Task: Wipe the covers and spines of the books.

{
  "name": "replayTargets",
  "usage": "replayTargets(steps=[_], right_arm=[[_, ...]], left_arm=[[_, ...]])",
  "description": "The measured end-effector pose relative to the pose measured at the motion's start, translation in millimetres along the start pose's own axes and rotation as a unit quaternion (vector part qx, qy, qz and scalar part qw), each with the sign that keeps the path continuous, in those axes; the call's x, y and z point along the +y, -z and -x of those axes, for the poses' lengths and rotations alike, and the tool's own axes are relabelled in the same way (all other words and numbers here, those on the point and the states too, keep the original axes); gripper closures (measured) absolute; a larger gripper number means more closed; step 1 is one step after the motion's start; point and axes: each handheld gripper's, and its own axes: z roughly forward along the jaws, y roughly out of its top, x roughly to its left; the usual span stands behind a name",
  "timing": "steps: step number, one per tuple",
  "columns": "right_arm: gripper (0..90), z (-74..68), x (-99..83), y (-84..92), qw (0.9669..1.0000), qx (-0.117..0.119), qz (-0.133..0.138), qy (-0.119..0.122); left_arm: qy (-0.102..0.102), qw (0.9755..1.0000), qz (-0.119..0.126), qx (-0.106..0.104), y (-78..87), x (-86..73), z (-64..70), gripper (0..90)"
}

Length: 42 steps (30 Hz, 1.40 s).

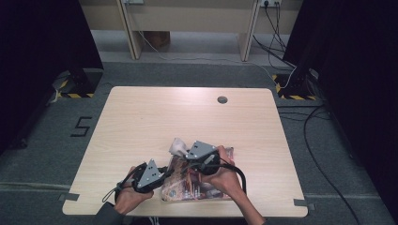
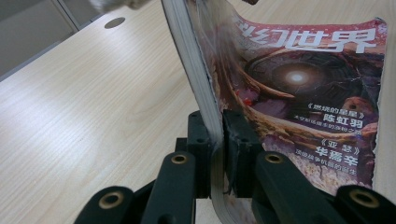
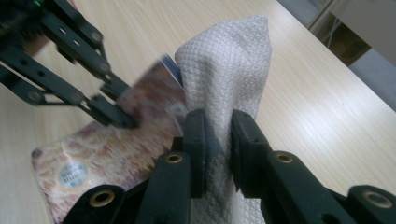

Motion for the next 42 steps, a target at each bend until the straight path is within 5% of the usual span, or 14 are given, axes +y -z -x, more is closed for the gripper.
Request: replayTargets(steps=[7, 12, 19, 30, 39, 42], right_arm=[[77.7, -10.9, 11.8, 3.0, 0.9997, 0.008, 0.010, 0.019], [77.9, -3.9, 4.6, 5.4, 0.9998, 0.007, 0.006, 0.017], [77.8, 14.2, -19.7, 6.3, 0.9995, 0.003, -0.012, -0.030], [77.7, -10.5, 9.7, 12.7, 0.9992, 0.026, 0.024, 0.017], [77.7, 14.9, -25.7, 13.7, 0.9992, 0.011, -0.007, -0.038], [77.6, 13.8, -23.5, 12.4, 0.9994, 0.007, -0.007, -0.033]], left_arm=[[-0.005, 1.0000, 0.000, 0.003, 0.1, 1.2, 1.4, 81.8], [-0.006, 1.0000, 0.002, 0.000, 0.2, 1.9, 1.7, 82.1], [-0.013, 0.9999, -0.002, 0.003, 0.6, 2.9, 2.0, 82.0], [-0.022, 0.9997, 0.005, 0.006, 1.3, 5.2, 4.4, 82.4], [-0.028, 0.9996, 0.002, 0.007, 0.8, 6.0, 5.0, 82.5], [-0.029, 0.9996, 0.001, 0.009, 0.6, 5.9, 5.1, 82.2]])
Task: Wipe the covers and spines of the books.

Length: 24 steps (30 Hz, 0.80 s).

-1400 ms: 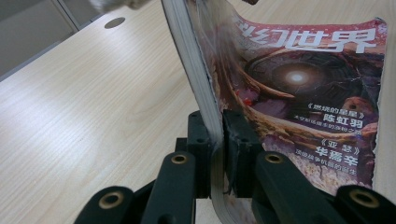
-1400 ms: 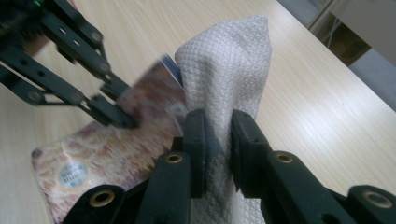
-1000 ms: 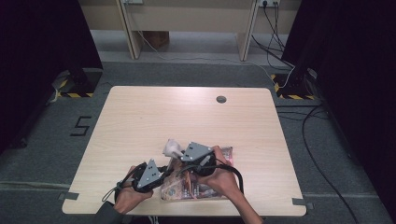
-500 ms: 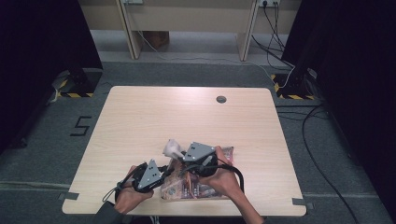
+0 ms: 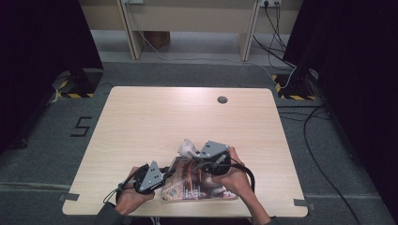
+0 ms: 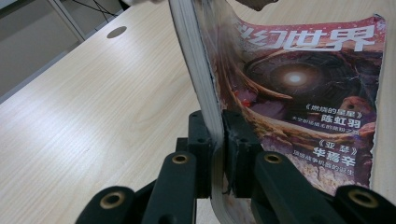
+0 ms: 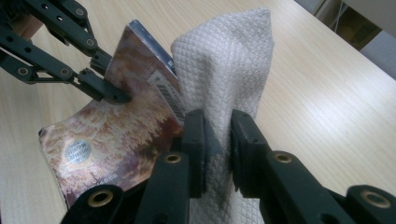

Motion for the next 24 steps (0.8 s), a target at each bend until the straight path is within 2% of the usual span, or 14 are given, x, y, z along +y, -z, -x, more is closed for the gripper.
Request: replayTargets(steps=[2, 5, 8, 9, 11, 18, 19, 21, 24], right_arm=[[77.6, -8.5, 9.0, -0.1, 0.9999, 0.008, 0.010, 0.008], [77.4, -22.5, 25.3, 0.2, 0.9990, 0.015, 0.024, 0.035], [77.5, -31.9, 31.9, 1.0, 0.9980, 0.013, 0.026, 0.057], [77.5, -31.4, 30.8, 1.3, 0.9980, 0.011, 0.024, 0.058], [77.5, -25.4, 25.5, 2.0, 0.9987, 0.011, 0.022, 0.046], [77.7, 1.0, -1.6, -0.7, 0.9999, -0.011, -0.009, 0.006], [77.6, 0.7, -1.0, -1.3, 0.9999, -0.010, -0.009, 0.004], [77.5, -4.2, 4.7, -1.6, 0.9997, -0.015, -0.010, 0.018], [77.5, -16.3, 18.4, -0.4, 0.9995, 0.002, 0.009, 0.030]], left_arm=[[-0.001, 1.0000, 0.001, 0.002, -0.1, 0.2, 0.4, 82.2], [-0.002, 1.0000, 0.000, 0.001, 0.8, 0.2, -0.1, 81.9], [-0.002, 1.0000, 0.001, 0.000, 0.2, 0.0, 0.3, 82.2], [-0.004, 1.0000, 0.001, 0.001, -0.1, 0.3, 1.1, 82.2], [-0.008, 1.0000, 0.000, 0.002, 0.4, 1.3, 1.5, 82.2], [-0.006, 1.0000, -0.003, 0.003, -0.3, 0.8, 1.2, 82.0], [-0.006, 1.0000, -0.003, 0.003, -0.1, 0.6, 1.1, 81.9], [-0.003, 1.0000, 0.000, 0.003, 0.2, 0.4, 0.8, 81.7], [-0.007, 1.0000, -0.002, 0.004, 0.0, 1.2, 1.1, 81.8]])
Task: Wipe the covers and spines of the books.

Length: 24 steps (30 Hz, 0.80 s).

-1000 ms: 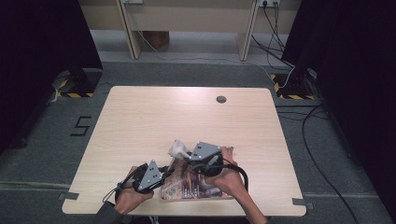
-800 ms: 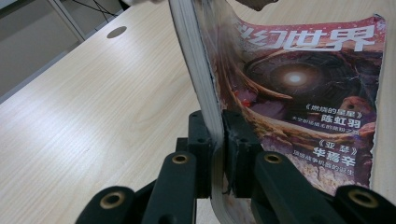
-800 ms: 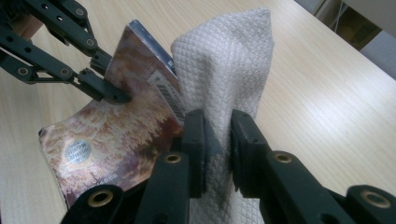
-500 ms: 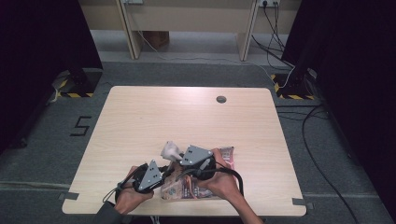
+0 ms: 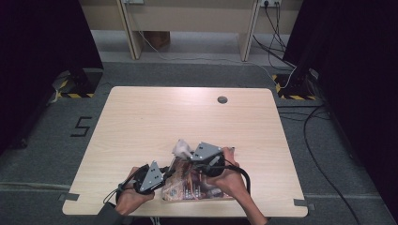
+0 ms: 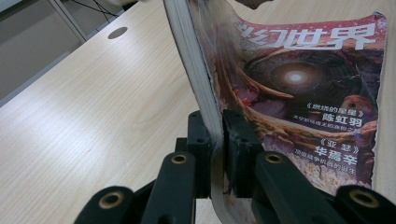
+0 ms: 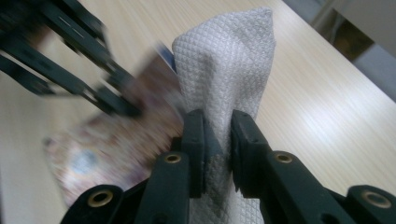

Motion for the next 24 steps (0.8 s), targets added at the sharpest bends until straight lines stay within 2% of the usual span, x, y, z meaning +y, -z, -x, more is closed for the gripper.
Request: replayTargets(steps=[3, 5, 7, 14, 19, 24], right_arm=[[77.4, -10.7, 10.7, 0.9, 0.9998, 0.003, 0.010, 0.019], [77.5, -12.2, 11.3, 2.0, 0.9996, 0.001, 0.008, 0.028], [77.5, -8.5, 7.6, 2.2, 0.9998, 0.005, 0.007, 0.019], [77.6, 18.9, -23.0, -1.2, 0.9994, -0.012, -0.024, -0.023], [77.6, 38.3, -45.1, -3.6, 0.9967, -0.030, -0.051, -0.056], [77.6, 54.6, -62.7, -6.7, 0.9937, -0.040, -0.071, -0.076]], left_arm=[[-0.003, 1.0000, 0.000, 0.000, 0.6, 0.1, 0.3, 81.8], [-0.004, 1.0000, 0.001, 0.001, 0.1, 0.2, 0.9, 82.1], [-0.007, 1.0000, -0.002, 0.001, -0.5, 0.9, 1.4, 82.1], [-0.007, 1.0000, -0.002, 0.000, -0.3, 0.4, 1.4, 81.8], [-0.007, 1.0000, -0.002, 0.000, -0.5, 0.5, 1.0, 81.6], [-0.007, 1.0000, -0.002, -0.001, -0.4, 0.6, 0.9, 81.4]])
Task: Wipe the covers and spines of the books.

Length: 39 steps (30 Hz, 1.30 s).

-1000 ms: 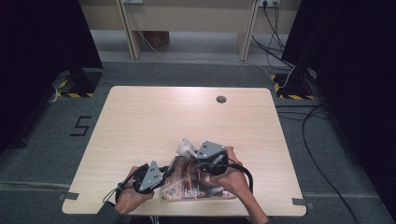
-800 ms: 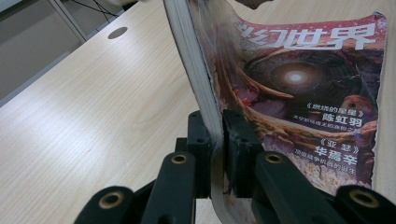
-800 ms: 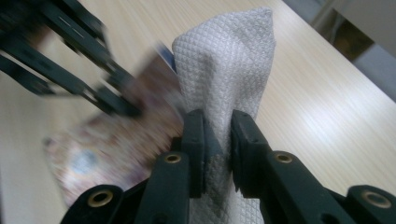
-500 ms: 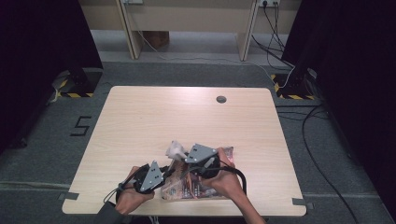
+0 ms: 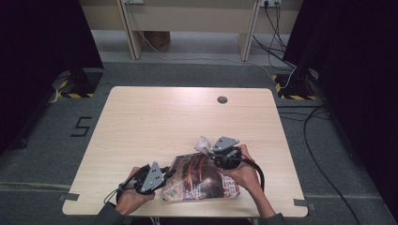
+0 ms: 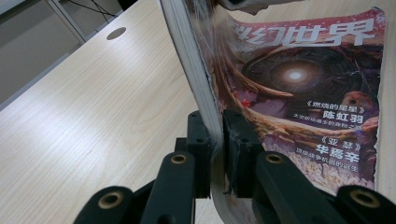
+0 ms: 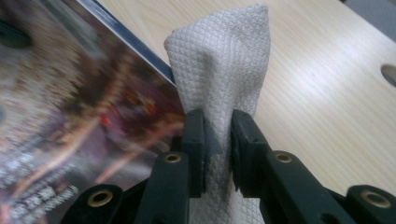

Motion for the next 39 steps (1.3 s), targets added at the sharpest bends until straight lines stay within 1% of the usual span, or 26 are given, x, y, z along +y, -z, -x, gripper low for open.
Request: replayTargets(steps=[7, 11, 16, 17, 19, 20, 22, 24, 28, 32, 35, 37, 39], right_arm=[[77.7, 22.5, -19.0, -9.6, 0.9990, -0.024, -0.032, -0.022], [77.7, 35.6, -29.9, -14.5, 0.9971, -0.042, -0.052, -0.035], [77.8, 51.8, -43.1, -20.0, 0.9942, -0.056, -0.075, -0.053], [77.8, 54.3, -45.5, -21.4, 0.9935, -0.061, -0.079, -0.055], [77.9, 58.0, -50.1, -25.6, 0.9909, -0.081, -0.095, -0.050], [77.9, 59.8, -52.2, -27.5, 0.9902, -0.084, -0.098, -0.052], [77.9, 63.7, -54.8, -29.9, 0.9894, -0.087, -0.101, -0.059], [78.0, 66.5, -56.7, -29.9, 0.9892, -0.085, -0.098, -0.067], [78.1, 65.8, -56.4, -30.1, 0.9895, -0.084, -0.097, -0.066], [78.1, 61.7, -52.4, -27.7, 0.9918, -0.073, -0.087, -0.058], [78.1, 58.7, -46.9, -23.7, 0.9945, -0.053, -0.065, -0.064], [78.1, 59.7, -44.6, -22.7, 0.9942, -0.061, -0.066, -0.058], [78.1, 64.0, -47.2, -24.7, 0.9922, -0.076, -0.077, -0.062]], left_arm=[[-0.001, 1.0000, 0.000, 0.000, 0.2, 0.2, 0.0, 81.1], [-0.002, 1.0000, 0.000, -0.001, 0.6, 0.7, 0.2, 81.1], [-0.001, 1.0000, 0.003, -0.001, 0.7, 1.0, 0.0, 81.2], [0.000, 1.0000, 0.003, -0.001, 0.7, 1.0, 0.0, 81.1], [0.001, 1.0000, 0.004, -0.002, 0.5, 1.2, 0.3, 81.2], [0.001, 1.0000, 0.003, -0.001, 0.3, 1.2, 0.3, 81.1], [0.001, 1.0000, 0.004, -0.002, 0.8, 1.3, 0.2, 81.1], [0.001, 1.0000, 0.006, -0.002, 1.2, 1.7, 0.5, 81.1], [0.001, 1.0000, 0.004, -0.002, 1.1, 1.2, 0.0, 81.0], [0.001, 1.0000, 0.004, -0.002, 1.5, 1.3, -0.3, 80.9], [0.003, 1.0000, 0.005, -0.002, 1.6, 1.3, -0.7, 80.8], [0.002, 1.0000, 0.006, -0.001, 1.5, 1.6, -0.7, 80.8], [0.002, 1.0000, 0.007, -0.001, 1.8, 1.9, -0.1, 80.8]])
